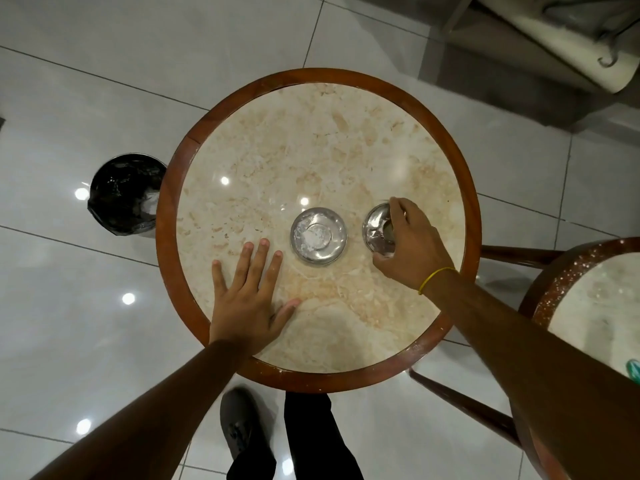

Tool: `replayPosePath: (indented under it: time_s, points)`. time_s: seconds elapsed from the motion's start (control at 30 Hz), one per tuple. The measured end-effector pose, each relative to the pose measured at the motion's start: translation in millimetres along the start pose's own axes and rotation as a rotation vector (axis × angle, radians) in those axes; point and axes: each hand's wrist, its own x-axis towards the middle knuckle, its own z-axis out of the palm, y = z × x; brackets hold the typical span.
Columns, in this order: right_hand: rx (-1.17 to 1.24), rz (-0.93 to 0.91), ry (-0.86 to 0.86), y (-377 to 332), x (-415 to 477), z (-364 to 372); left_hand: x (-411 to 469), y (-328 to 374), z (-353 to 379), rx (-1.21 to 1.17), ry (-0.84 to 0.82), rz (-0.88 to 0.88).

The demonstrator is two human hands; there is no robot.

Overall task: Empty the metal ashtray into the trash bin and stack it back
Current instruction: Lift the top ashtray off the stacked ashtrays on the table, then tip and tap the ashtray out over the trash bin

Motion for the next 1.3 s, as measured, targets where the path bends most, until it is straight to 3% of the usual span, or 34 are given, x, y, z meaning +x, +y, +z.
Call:
replayPosePath:
  time_s: [0.13,0.23,0.63,0.9,1.3]
  points:
    - [-0.069,0.012,0.09,-19,-6,1,0,0,1,0.002,-0.001,-0.003]
    - [0.202,-0.05,0.195,-48,-2,8,0,1,0,-0.006,-0.001,-0.006]
    - [0.461,0.141,-0.041,-101,65,-6,1,3,-5,-0.038,-0.009,-0.029]
    - [0.507,-0.136,-0.11,-194,125,-33,-1,1,-1,-0.076,-0.022,-0.041]
    - [0.481,-0.404,-0.032,-369,205,7,-3,-1,10,-0.147,0.032,-0.033]
